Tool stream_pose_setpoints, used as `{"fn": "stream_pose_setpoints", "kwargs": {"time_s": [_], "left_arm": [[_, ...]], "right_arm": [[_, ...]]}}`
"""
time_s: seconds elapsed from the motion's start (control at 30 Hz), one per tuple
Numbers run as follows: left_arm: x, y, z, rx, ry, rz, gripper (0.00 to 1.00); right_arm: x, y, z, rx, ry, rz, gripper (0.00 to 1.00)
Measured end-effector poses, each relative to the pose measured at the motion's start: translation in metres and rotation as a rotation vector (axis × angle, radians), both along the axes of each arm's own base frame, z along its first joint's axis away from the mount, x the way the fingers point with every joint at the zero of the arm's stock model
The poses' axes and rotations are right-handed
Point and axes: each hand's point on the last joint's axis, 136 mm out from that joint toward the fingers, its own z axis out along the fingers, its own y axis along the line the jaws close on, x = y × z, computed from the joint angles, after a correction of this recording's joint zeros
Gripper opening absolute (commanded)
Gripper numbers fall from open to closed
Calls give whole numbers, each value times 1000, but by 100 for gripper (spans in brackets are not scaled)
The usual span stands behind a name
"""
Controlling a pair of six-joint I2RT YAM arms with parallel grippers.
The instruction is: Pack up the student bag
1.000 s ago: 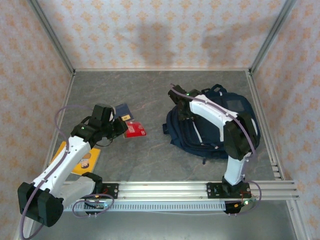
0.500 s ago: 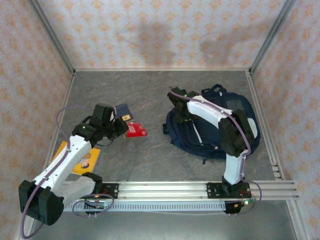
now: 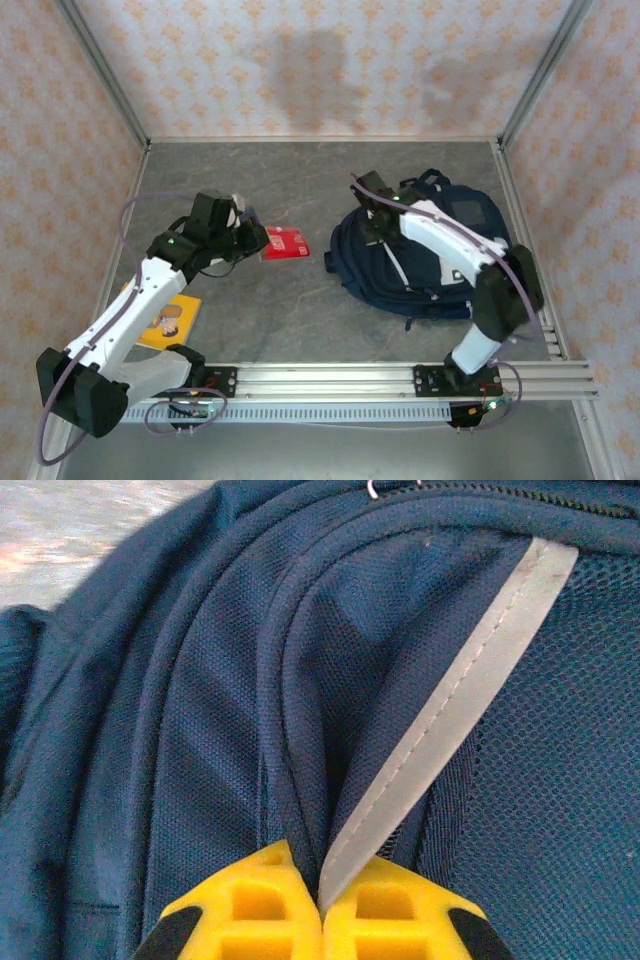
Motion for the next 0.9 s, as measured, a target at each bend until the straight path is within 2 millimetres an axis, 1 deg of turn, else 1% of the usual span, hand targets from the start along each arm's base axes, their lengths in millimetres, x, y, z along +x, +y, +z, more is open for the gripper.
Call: {"fn": "stream_pose_setpoints", "kwargs": {"time_s": [0.13, 0.23, 0.27, 0.37, 0.53, 0.57, 0.63, 0.67, 0.77, 0.9], "left_arm": [[3, -22, 5, -21, -17, -79, 0], [2, -39, 2, -46, -12, -134, 0], [2, -45, 1, -53, -12, -152, 0], [2, -67, 3, -99, -23, -211, 0], [2, -107, 16, -213, -54, -292, 0], [2, -113, 19, -235, -60, -303, 0], [3, -124, 24, -280, -73, -316, 0], [4, -127, 26, -298, -76, -318, 0], [7, -134, 31, -355, -83, -309, 0], [10, -138, 38, -410, -89, -292, 0]], "right_arm": [[-27, 3, 37, 115, -40, 133, 0], [-41, 4, 59, 206, -58, 186, 0], [-44, 4, 64, 231, -61, 193, 0], [-51, 1, 71, 295, -57, 202, 0], [-57, 1, 69, 338, -36, 204, 0], [-57, 1, 69, 342, -35, 203, 4], [-57, 1, 70, 350, -32, 193, 18], [-57, 1, 70, 355, -30, 184, 22], [-57, 1, 72, 367, -28, 158, 32], [-58, 1, 90, 397, -48, 130, 45]]}}
